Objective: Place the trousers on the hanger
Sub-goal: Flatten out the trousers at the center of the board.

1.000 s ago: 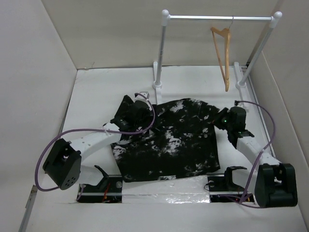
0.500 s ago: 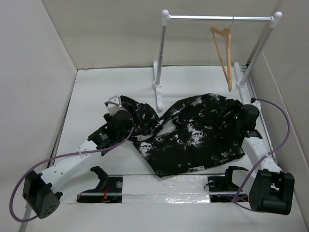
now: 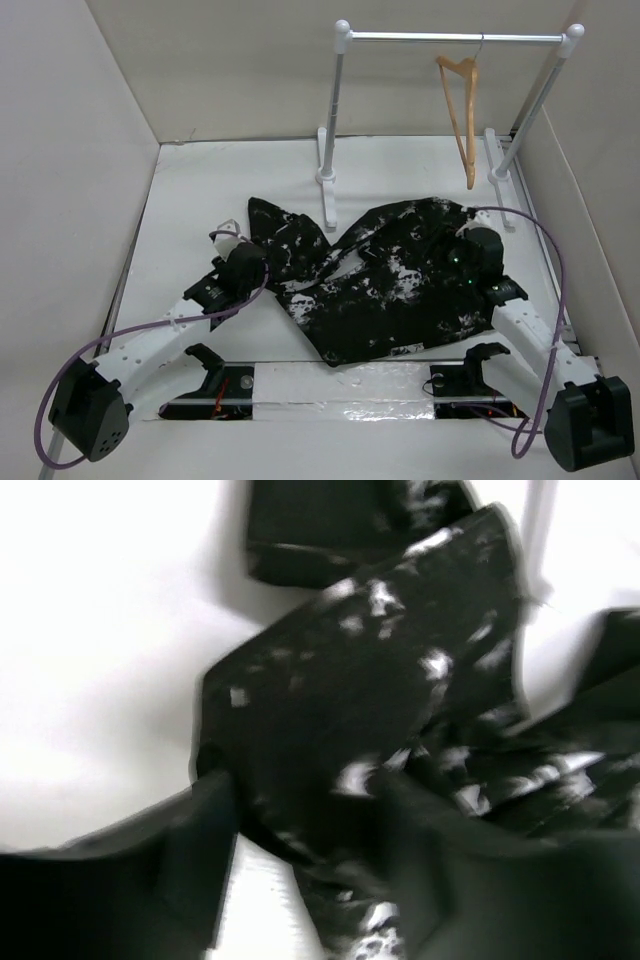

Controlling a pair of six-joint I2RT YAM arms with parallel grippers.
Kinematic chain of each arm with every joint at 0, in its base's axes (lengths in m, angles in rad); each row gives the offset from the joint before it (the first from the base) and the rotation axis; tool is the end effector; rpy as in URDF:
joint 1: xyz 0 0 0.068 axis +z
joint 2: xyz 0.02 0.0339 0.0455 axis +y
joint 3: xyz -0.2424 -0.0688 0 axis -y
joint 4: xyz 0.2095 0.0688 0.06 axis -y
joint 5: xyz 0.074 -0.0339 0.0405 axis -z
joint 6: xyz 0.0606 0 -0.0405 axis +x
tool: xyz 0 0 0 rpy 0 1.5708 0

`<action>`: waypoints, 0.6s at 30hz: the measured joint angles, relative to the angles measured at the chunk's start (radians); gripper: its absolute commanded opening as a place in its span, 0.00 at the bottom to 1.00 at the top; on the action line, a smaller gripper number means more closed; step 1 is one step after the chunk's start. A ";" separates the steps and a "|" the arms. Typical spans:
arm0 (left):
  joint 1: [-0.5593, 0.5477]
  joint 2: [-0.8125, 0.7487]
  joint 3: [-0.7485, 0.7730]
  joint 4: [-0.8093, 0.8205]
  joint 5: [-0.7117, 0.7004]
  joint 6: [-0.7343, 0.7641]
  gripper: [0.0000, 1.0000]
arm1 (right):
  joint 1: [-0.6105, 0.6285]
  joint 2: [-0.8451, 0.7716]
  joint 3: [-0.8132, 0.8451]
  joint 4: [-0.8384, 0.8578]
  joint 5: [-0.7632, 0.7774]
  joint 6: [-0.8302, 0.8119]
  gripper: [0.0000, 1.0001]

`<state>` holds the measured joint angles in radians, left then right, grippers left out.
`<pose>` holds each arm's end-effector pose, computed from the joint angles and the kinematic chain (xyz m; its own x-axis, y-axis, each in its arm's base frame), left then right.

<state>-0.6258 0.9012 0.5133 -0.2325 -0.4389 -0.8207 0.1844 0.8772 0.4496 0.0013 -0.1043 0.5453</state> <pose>0.1699 -0.0910 0.2049 -0.5041 -0.4528 -0.7354 -0.1743 0.8874 -0.4269 0.1982 0.0434 0.2121 -0.4905 0.4333 -0.7561 -0.0247 0.8604 0.5091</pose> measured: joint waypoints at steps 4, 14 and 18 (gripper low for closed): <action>0.000 -0.007 -0.002 0.089 0.037 0.005 0.00 | 0.171 -0.007 0.000 -0.035 0.039 -0.018 0.64; -0.031 -0.044 0.292 0.094 0.030 0.065 0.00 | 0.568 0.128 0.095 -0.035 0.074 -0.053 0.12; -0.027 0.236 0.620 0.160 0.016 0.148 0.25 | 0.623 0.198 0.136 -0.028 0.084 -0.051 0.25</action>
<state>-0.6533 1.1370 1.1336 -0.0727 -0.4229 -0.6731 0.8070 1.0748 0.5854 -0.0269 -0.0200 0.4938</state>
